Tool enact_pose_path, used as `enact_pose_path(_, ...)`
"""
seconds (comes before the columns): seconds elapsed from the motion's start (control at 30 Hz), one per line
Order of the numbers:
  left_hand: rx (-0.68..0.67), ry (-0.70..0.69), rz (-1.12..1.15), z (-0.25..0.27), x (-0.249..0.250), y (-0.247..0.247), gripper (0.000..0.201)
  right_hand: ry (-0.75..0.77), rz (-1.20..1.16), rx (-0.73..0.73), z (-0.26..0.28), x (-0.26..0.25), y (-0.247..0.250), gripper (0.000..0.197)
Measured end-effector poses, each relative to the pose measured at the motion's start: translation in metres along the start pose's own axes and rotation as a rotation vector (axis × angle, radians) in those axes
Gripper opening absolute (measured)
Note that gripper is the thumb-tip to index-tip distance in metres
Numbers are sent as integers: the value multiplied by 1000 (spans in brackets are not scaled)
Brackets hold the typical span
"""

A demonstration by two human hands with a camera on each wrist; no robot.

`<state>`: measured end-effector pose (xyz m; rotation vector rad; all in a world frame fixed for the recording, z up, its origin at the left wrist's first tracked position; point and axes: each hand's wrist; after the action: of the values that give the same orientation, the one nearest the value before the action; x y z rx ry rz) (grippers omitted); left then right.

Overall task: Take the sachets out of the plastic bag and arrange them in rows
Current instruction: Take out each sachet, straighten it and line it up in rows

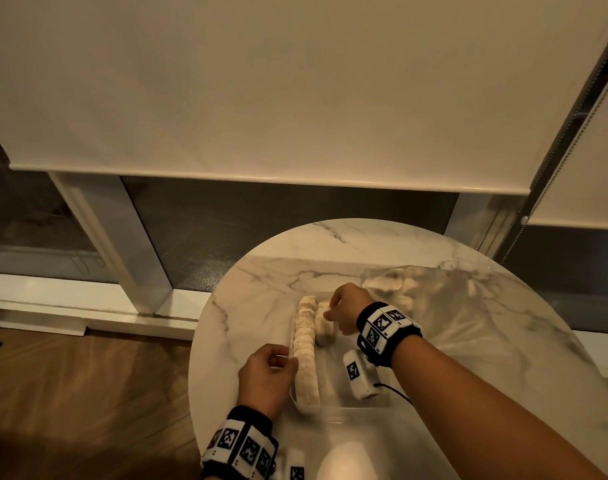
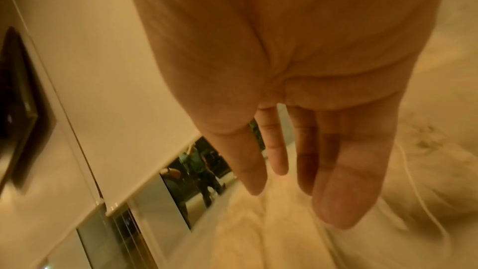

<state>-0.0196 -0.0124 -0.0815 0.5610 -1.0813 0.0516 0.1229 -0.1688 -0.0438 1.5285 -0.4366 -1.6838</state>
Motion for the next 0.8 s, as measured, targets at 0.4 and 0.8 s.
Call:
enact_pose_path(0.4,69,-283,-34,28,29,-19,19,194,-660,277,152,7,93,9)
enact_pose_path(0.8,-324,-545,-356,85,56,-102,16,24,-285,189,187,130,93,43)
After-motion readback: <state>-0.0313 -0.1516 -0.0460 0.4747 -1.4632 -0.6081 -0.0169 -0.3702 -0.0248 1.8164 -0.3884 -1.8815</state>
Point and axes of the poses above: each hand's wrist, its own z-axis away from the middle knuckle, its own y-axis out of the back of the hand, x = y × z, and after that the axes turned 12 degrees about y, right-handed
